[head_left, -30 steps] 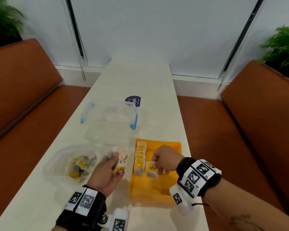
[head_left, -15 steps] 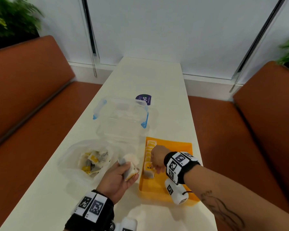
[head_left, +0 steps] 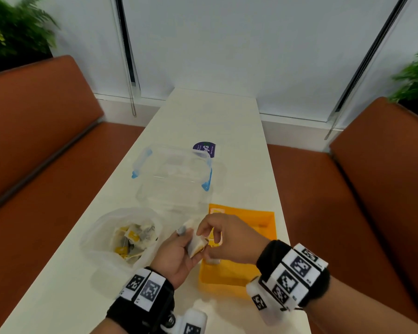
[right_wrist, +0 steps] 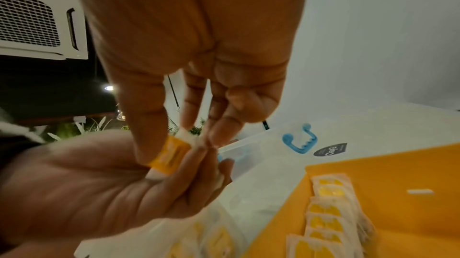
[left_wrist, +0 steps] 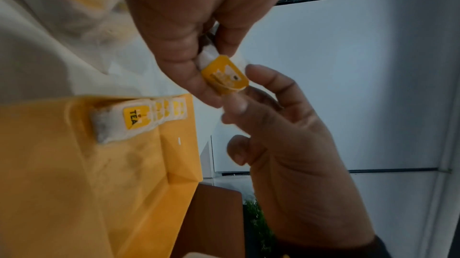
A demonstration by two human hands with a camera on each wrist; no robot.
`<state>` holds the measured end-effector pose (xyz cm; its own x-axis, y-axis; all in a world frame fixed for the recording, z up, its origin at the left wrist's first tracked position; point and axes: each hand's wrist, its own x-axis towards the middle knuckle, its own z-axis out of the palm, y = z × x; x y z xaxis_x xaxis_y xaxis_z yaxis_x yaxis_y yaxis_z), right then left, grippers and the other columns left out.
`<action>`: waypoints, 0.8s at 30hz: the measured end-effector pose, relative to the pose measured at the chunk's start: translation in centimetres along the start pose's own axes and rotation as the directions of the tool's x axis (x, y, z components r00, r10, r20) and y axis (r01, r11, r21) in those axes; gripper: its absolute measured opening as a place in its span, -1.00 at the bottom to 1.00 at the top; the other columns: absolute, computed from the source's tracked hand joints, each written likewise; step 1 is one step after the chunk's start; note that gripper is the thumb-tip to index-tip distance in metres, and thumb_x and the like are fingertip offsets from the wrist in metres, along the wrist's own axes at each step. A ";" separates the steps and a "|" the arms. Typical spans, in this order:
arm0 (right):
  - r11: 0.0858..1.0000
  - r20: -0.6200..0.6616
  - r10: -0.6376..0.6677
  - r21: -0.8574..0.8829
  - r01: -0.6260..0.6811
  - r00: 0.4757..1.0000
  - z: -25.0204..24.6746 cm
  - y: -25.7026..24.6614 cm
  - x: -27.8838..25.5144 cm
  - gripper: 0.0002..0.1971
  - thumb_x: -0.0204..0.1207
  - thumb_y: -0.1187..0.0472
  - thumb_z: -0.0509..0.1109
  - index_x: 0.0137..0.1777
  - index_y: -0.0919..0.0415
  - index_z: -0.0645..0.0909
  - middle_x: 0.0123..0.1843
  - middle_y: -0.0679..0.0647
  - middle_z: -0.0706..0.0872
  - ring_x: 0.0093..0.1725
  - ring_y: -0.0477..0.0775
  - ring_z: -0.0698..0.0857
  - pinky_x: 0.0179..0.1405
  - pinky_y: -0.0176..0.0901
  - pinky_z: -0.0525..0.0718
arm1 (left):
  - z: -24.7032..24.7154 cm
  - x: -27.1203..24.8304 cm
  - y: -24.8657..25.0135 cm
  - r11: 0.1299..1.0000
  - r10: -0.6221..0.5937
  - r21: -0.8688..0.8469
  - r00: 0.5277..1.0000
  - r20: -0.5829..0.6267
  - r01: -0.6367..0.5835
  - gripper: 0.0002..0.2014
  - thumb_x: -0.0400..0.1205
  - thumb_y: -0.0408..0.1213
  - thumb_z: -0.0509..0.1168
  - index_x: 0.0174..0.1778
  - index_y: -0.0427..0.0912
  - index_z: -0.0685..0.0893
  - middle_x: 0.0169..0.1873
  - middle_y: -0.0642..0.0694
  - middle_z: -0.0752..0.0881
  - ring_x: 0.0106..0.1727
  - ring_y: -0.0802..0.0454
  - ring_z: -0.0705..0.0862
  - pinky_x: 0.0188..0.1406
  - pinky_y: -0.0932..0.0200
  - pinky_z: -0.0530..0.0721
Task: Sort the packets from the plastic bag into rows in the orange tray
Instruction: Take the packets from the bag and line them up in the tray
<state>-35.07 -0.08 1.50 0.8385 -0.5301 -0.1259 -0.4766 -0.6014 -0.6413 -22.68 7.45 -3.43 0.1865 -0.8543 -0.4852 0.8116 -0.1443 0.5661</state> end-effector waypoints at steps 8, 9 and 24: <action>0.961 -0.217 0.219 0.218 -0.171 0.951 2.0 1.6 -0.2 -0.61 0.33 0.27 0.57 -0.29 -0.15 0.40 -0.23 -0.20 0.52 -0.31 -0.27 0.45 -0.32 -0.48 0.41 | 0.8 1.0 -0.7 0.999 -0.030 -0.038 0.999 -0.031 0.029 -0.74 0.73 -0.34 0.02 -0.15 -0.37 0.54 -0.41 -0.30 0.74 -0.40 -0.03 0.76 -0.56 0.27 0.65; 0.957 -0.207 0.219 0.233 -0.170 0.953 2.0 1.5 -0.3 -0.62 0.33 0.27 0.57 -0.32 -0.15 0.42 -0.25 -0.19 0.51 -0.31 -0.27 0.45 -0.32 -0.50 0.41 | 0.9 1.1 -0.8 0.998 -0.028 -0.052 0.999 -0.037 0.026 -0.74 0.73 -0.34 0.03 -0.17 -0.36 0.53 -0.39 -0.31 0.72 -0.39 -0.05 0.74 -0.56 0.26 0.65; 0.924 -0.131 0.265 0.317 -0.213 0.955 -1.3 1.6 -0.3 -0.75 0.46 0.45 0.40 -0.27 0.08 0.55 -0.40 -0.05 0.58 -0.48 -0.25 0.58 -0.59 -0.47 0.46 | -0.3 1.5 -0.3 0.999 0.051 0.015 0.985 -0.164 -0.050 -0.87 0.72 -0.37 0.08 -0.07 -0.24 0.52 -0.24 -0.20 0.55 -0.25 -0.07 0.60 -0.24 0.05 0.73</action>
<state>-36.45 -1.62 1.54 0.6401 -0.7442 -0.1909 -0.5349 -0.2534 -0.8060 -22.50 6.39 -4.53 0.3160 -0.7672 -0.5582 0.7932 -0.1092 0.5991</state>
